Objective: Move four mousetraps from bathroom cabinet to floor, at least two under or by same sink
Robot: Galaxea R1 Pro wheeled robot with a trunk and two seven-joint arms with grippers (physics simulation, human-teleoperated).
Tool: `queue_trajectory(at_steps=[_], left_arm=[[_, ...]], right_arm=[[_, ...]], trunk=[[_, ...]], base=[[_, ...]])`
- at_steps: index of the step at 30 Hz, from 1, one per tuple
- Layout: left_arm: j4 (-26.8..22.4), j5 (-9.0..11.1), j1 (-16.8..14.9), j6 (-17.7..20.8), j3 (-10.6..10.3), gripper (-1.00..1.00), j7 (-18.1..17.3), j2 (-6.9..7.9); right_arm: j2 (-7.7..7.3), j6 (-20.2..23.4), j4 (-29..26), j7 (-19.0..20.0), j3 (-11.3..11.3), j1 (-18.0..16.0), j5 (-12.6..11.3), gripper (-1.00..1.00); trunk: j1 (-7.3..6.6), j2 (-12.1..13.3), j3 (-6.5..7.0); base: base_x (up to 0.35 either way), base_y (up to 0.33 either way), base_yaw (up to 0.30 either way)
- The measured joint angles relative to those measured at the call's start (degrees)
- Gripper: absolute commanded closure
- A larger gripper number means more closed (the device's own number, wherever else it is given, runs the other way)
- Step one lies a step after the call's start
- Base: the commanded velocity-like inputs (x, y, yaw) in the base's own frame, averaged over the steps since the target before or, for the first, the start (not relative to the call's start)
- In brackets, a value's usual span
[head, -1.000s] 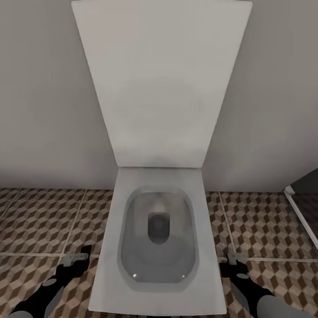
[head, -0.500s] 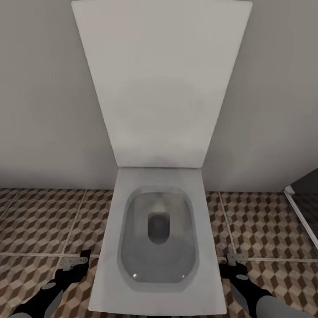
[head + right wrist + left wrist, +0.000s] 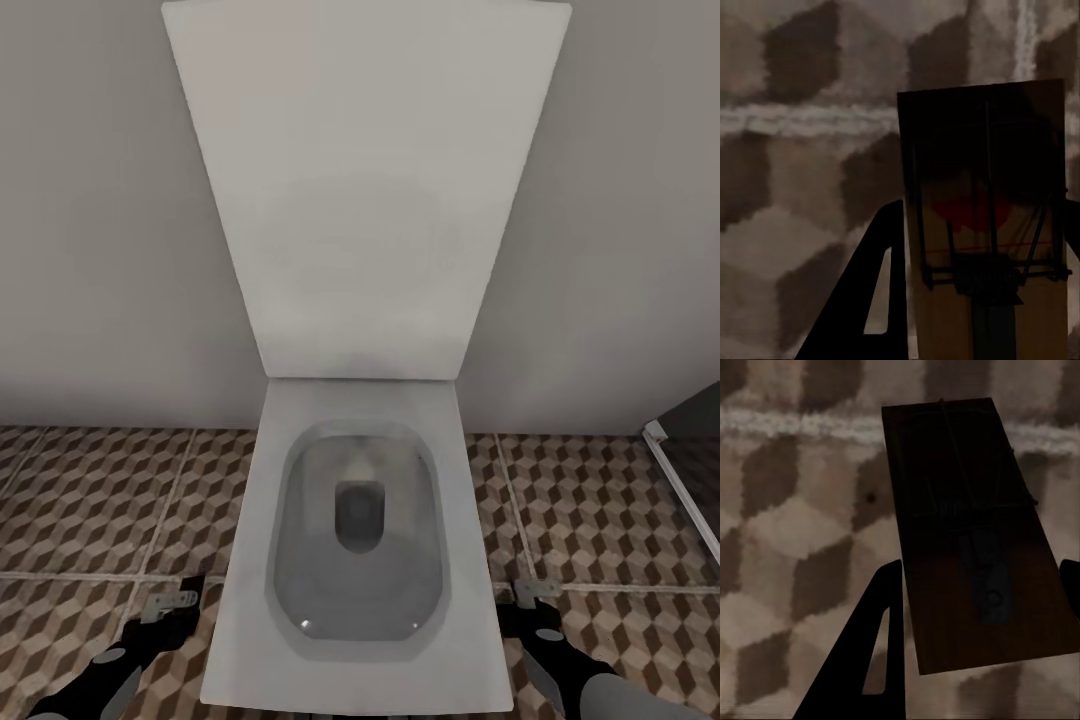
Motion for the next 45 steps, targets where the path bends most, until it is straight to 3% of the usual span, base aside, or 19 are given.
queue_trajectory(at_steps=[30, 45], left_arm=[[0.7, 0.0, 0.0, -0.3, 0.0, 1.00, -0.1, 0.05], [0.7, 0.0, 0.0, -0.4, 0.0, 1.00, -0.1, 0.05]], right_arm=[[0.05, -1.5, 1.0, 0.2, 0.1, 0.0, 0.2, 1.00], [0.02, -0.7, 5.2, 0.7, 0.1, 0.0, 0.5, 1.00]], trunk=[[0.00, 0.0, 0.00], [0.00, 0.0, 0.00]], base=[[0.000, 0.000, 0.000], [0.000, 0.000, 0.000]])
